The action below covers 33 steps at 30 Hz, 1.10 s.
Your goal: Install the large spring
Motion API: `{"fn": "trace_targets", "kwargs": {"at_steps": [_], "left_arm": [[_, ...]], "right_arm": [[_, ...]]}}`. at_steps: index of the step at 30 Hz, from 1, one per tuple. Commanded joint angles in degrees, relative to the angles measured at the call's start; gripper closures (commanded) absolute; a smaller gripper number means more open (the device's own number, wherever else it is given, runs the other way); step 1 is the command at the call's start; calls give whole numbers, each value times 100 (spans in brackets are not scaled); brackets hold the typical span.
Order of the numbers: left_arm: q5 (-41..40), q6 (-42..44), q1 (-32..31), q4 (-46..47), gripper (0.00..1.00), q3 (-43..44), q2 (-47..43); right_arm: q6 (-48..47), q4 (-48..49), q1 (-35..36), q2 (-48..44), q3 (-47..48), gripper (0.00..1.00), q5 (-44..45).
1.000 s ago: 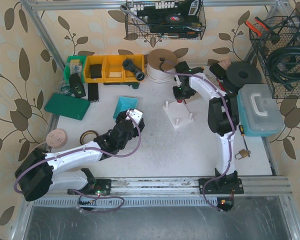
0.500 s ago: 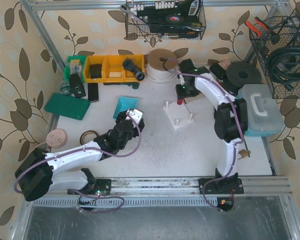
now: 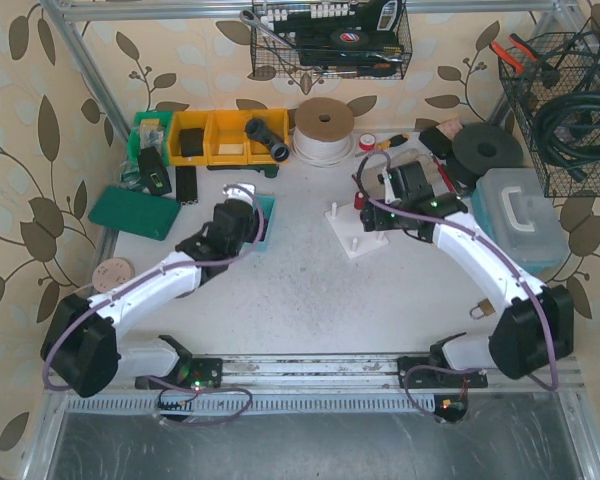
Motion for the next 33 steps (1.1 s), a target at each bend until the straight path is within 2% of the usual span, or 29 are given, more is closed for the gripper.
{"fn": "trace_targets", "kwargs": {"at_steps": [1, 5, 10, 16, 21, 24, 27, 31, 33], "left_arm": [[947, -754, 507, -1165, 33, 779, 391], [1322, -934, 1044, -1718, 39, 1346, 886], [2107, -953, 1583, -2103, 46, 1912, 1532], [2799, -560, 1701, -2466, 51, 2651, 2499], [2956, -254, 1702, -3079, 56, 3374, 3220], [2855, 188, 1702, -3370, 53, 3574, 3313], [2793, 1003, 1704, -3404, 51, 3559, 3249], [3605, 2499, 1821, -3753, 49, 3830, 3252], [3765, 2952, 1895, -4109, 49, 4059, 3308]], "right_arm": [[396, 969, 155, -583, -790, 8, -102], [573, 1394, 348, -871, -1277, 6, -145], [610, 1547, 451, -1217, -1699, 6, 310], [1135, 2515, 604, -1495, -2653, 8, 75], [1165, 2684, 807, -1239, -2622, 9, 232], [1131, 2661, 987, -1202, -2572, 9, 340], [1078, 2656, 1111, -1239, -2565, 9, 404], [1055, 2629, 1254, -1304, -2573, 10, 431], [1047, 2627, 1299, -1361, -2595, 10, 435]]}}
